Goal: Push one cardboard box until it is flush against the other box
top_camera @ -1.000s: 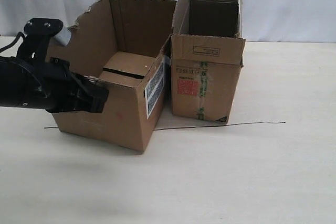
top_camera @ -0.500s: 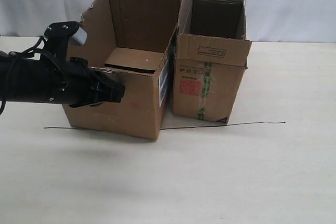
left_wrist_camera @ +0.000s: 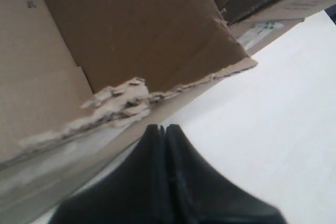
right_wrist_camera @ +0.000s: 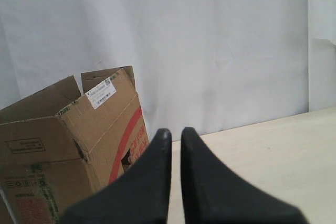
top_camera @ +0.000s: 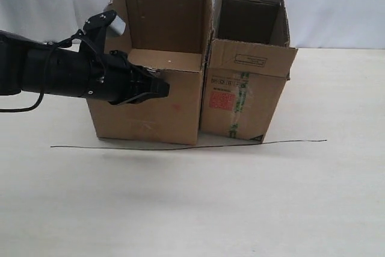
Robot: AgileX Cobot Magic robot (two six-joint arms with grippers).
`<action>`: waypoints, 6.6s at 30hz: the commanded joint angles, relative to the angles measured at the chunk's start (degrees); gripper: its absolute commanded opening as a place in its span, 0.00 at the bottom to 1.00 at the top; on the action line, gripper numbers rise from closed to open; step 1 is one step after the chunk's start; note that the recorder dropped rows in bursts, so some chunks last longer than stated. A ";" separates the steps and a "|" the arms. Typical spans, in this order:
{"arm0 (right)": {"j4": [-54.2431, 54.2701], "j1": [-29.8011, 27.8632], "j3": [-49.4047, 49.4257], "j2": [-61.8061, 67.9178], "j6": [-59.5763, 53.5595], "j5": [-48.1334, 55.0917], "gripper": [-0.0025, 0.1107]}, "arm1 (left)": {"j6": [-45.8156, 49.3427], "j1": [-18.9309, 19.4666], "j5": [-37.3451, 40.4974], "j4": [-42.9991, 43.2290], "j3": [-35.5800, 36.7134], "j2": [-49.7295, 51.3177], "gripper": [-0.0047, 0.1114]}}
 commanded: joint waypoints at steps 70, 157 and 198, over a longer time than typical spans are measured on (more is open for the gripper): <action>-0.42 0.08 0.22 -0.21 0.40 0.30 0.07 | -2.02 27.00 19.48 3.69 -10.20 10.96 0.04; -0.44 0.08 0.22 -0.21 0.40 0.17 0.07 | -5.79 14.25 -17.80 25.53 50.70 -96.88 0.04; -0.44 0.08 0.22 -0.21 0.40 0.17 0.07 | -82.88 15.58 -31.04 86.55 53.42 -96.88 0.04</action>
